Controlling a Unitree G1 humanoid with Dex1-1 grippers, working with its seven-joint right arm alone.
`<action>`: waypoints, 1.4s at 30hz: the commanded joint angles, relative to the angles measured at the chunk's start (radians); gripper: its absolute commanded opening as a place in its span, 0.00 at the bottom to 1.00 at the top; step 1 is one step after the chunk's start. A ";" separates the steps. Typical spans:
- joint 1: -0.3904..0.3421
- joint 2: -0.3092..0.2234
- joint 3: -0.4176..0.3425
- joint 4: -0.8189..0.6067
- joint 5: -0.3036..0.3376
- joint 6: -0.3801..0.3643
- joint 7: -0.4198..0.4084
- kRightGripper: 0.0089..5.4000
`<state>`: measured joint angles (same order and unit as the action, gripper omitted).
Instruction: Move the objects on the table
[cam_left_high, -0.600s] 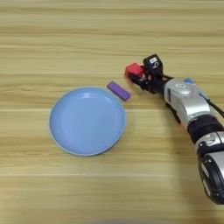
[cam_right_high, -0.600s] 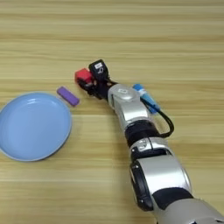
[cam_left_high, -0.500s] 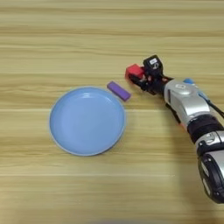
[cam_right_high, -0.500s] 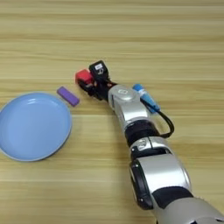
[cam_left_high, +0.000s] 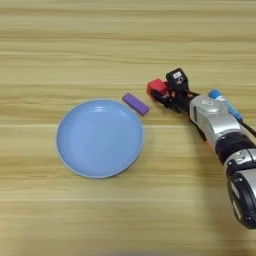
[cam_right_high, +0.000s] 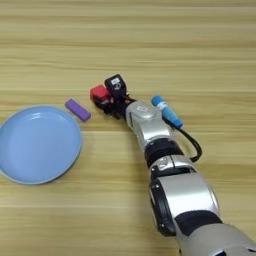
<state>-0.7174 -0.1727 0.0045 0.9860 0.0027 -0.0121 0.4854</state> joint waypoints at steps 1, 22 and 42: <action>-0.096 -0.018 -0.020 -0.072 0.016 -0.035 -0.007 0.57; 0.119 -0.019 0.126 -0.609 0.102 -0.035 0.374 0.99; 0.160 -0.085 0.384 -0.640 -0.050 0.000 0.637 0.99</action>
<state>-0.4671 -0.2585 0.3884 0.3796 -0.0339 0.0097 1.1483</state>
